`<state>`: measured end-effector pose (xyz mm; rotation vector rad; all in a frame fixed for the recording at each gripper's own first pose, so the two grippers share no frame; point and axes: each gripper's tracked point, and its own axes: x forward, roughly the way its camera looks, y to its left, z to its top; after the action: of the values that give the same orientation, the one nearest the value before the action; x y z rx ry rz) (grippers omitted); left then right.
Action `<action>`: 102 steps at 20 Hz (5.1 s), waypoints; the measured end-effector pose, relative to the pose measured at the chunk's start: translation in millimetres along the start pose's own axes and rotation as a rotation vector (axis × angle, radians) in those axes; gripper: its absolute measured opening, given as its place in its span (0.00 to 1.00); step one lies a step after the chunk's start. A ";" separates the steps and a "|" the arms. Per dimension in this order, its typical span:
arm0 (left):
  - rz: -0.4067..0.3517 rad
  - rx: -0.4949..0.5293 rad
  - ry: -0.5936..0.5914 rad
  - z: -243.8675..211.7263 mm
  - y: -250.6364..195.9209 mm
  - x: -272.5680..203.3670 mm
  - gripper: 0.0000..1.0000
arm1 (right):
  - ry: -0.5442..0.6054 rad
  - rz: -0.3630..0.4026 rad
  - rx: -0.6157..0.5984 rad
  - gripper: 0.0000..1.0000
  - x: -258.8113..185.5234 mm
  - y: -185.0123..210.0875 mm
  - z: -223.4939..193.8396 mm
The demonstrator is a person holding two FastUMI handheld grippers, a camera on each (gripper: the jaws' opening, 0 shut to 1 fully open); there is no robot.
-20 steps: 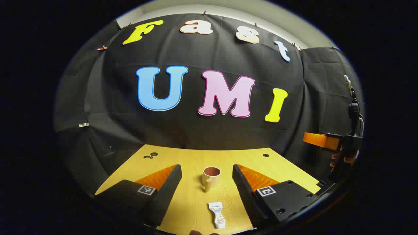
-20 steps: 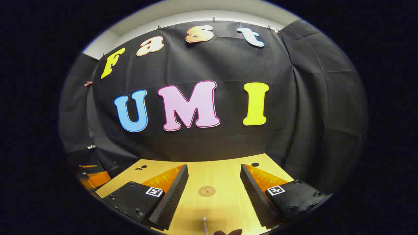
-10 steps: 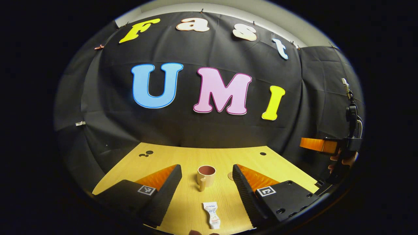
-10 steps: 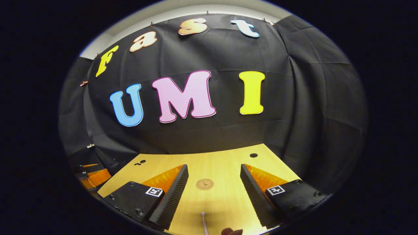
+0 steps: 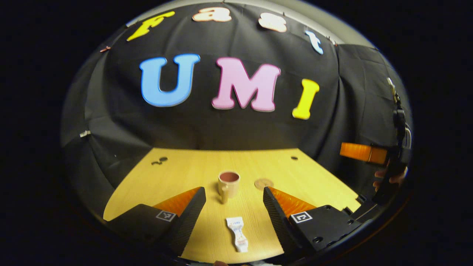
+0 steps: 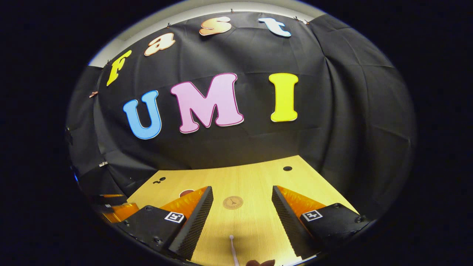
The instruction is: Put the toothbrush and toothpaste on the desktop into the cup, then pick up the cup and place it on the coaster on the desktop.
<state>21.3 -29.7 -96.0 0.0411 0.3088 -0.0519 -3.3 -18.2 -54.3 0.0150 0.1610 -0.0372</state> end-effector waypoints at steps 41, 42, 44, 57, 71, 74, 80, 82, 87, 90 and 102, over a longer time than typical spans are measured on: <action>-0.011 -0.077 0.635 -172.2 -6.9 120.0 0.20 | 0.805 0.081 -0.303 0.87 23.6 4.2 -261.4; -0.012 -0.090 0.627 -171.1 -6.9 119.5 0.20 | 0.826 0.081 -0.305 0.86 25.6 4.7 -268.6; -0.002 -0.117 0.594 -167.2 -7.6 123.8 0.20 | 0.855 0.080 -0.294 0.84 30.8 7.7 -278.9; 0.029 -0.210 0.534 -161.3 -11.1 127.8 0.20 | 1.006 0.033 -0.266 0.67 37.0 21.5 -310.1; -0.053 -0.277 0.249 -82.6 -4.9 123.1 0.20 | 0.766 0.171 -0.032 0.08 35.2 30.9 -265.3; -0.132 -0.301 0.011 -4.1 -9.5 122.5 0.20 | 0.666 0.215 0.003 0.08 31.5 31.9 -231.9; -0.161 -0.252 -0.225 102.0 -1.3 161.8 0.20 | 0.604 0.208 0.076 0.08 9.9 23.7 -206.2; -0.182 -0.229 -0.255 115.4 -3.3 186.8 0.20 | 0.591 0.195 0.102 0.08 3.9 19.2 -202.2; -0.285 -0.214 -0.295 130.7 -18.3 247.6 0.20 | 0.548 0.148 0.118 0.08 -16.1 3.9 -193.0; -0.276 -0.202 -0.268 119.5 -14.3 285.2 0.20 | 0.532 0.106 0.163 0.08 -26.2 -7.7 -192.0; -0.235 -0.109 -0.105 56.6 -10.9 344.0 0.24 | 0.518 0.049 0.187 0.08 -43.0 -20.4 -195.7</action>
<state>365.1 -58.7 -147.2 -0.1062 0.2096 -0.2697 -77.8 -33.5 -240.8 0.2165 0.6749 0.0010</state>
